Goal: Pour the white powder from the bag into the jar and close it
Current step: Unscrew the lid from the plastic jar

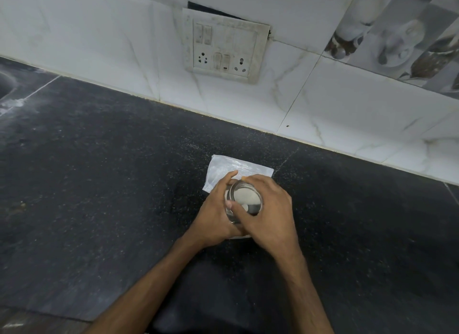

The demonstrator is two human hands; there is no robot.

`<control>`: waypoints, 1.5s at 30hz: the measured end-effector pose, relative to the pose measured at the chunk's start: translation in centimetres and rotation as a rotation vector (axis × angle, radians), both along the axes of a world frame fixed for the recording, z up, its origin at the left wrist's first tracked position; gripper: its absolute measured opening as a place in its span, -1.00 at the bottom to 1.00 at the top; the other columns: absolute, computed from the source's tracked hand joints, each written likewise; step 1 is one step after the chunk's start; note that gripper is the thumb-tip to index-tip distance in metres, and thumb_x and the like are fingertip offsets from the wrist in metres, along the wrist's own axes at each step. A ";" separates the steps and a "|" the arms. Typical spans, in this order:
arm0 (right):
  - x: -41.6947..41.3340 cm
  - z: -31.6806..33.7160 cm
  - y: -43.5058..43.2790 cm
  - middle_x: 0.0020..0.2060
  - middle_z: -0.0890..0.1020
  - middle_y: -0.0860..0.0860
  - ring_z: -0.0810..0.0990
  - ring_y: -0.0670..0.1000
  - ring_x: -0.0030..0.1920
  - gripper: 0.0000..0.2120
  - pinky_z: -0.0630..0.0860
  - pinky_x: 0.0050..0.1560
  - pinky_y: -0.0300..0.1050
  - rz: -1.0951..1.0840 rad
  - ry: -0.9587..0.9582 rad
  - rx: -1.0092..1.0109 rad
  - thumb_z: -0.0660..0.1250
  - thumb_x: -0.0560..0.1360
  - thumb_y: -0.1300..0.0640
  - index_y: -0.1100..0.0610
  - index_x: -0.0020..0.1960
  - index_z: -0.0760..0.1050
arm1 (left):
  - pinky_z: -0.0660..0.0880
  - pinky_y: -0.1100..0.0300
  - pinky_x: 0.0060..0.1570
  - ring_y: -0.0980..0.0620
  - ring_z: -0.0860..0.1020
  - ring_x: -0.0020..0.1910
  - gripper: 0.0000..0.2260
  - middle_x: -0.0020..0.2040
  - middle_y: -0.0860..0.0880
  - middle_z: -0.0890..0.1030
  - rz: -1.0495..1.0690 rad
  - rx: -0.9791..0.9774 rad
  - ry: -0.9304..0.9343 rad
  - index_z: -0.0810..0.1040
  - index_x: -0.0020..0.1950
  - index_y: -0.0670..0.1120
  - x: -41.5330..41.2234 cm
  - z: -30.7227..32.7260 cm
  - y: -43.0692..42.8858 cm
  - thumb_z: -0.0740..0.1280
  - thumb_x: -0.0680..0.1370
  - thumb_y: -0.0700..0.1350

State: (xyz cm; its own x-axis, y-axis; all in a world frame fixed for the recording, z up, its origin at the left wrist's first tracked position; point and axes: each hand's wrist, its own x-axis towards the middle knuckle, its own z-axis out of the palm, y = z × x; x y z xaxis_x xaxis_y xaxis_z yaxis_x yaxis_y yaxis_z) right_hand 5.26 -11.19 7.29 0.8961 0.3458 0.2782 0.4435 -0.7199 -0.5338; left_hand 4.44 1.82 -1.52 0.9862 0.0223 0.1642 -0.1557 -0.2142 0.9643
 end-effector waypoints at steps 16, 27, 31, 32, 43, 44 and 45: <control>0.5 0.7 -0.3 0.41 0.41 -0.24 0.23 -0.18 0.50 -0.41 -0.03 0.55 0.14 0.136 0.105 -0.111 0.43 0.35 -0.16 -0.17 0.36 0.43 | 0.40 0.01 0.40 0.09 0.43 0.42 -0.05 0.43 0.11 0.44 0.010 0.008 -0.006 0.19 0.53 0.00 0.2 0.2 -0.2 0.66 0.27 -0.13; 0.4 0.3 -0.6 0.45 0.39 -0.18 0.25 -0.17 0.49 -0.38 0.05 0.55 0.12 0.076 0.134 -0.065 0.46 0.36 -0.13 -0.14 0.39 0.41 | 0.42 0.02 0.39 0.12 0.45 0.40 0.01 0.40 0.17 0.45 0.017 0.032 0.012 0.16 0.54 0.06 0.0 -0.1 -0.1 0.67 0.23 -0.13; 0.6 0.4 -1.0 0.47 0.34 -0.24 0.12 -0.20 0.54 -0.37 -0.03 0.56 0.20 0.200 0.234 -0.135 0.43 0.39 0.06 -0.17 0.42 0.37 | 0.37 -0.06 0.43 0.12 0.40 0.45 0.04 0.47 0.08 0.40 0.027 0.022 0.023 0.12 0.56 0.03 0.1 -0.1 -0.1 0.67 0.23 -0.05; 0.8 0.7 -1.1 0.50 0.29 -0.26 0.04 -0.19 0.56 -0.33 -0.12 0.56 0.19 0.218 0.264 -0.185 0.44 0.40 0.08 -0.19 0.45 0.31 | 0.37 -0.06 0.43 0.11 0.39 0.46 0.03 0.48 0.07 0.39 0.027 0.021 0.022 0.14 0.56 0.02 0.1 -0.1 -0.1 0.67 0.24 -0.06; 0.6 1.1 -1.0 0.57 0.12 -0.24 -0.10 -0.12 0.59 -0.27 -0.25 0.55 0.21 0.238 0.297 -0.235 0.46 0.41 0.07 -0.22 0.48 0.24 | 0.40 -0.07 0.41 0.07 0.42 0.44 -0.01 0.46 0.07 0.42 0.027 0.028 0.011 0.15 0.53 0.11 0.1 0.0 -0.2 0.66 0.26 -0.05; 0.5 1.0 -0.9 0.56 0.14 -0.23 -0.05 -0.12 0.59 -0.30 -0.21 0.55 0.18 0.205 0.275 -0.199 0.46 0.41 -0.01 -0.22 0.47 0.26 | 0.40 -0.06 0.41 0.08 0.43 0.43 -0.02 0.45 0.08 0.42 0.028 0.023 0.010 0.16 0.52 0.13 0.1 0.0 -0.2 0.66 0.26 -0.09; 0.4 0.9 -0.7 0.55 0.21 -0.21 0.05 -0.13 0.58 -0.34 -0.14 0.56 0.16 0.151 0.232 -0.162 0.45 0.41 -0.10 -0.21 0.45 0.30 | 0.41 -0.06 0.40 0.08 0.43 0.43 -0.01 0.45 0.08 0.43 0.028 0.018 0.012 0.16 0.52 0.12 0.1 0.0 -0.1 0.67 0.25 -0.11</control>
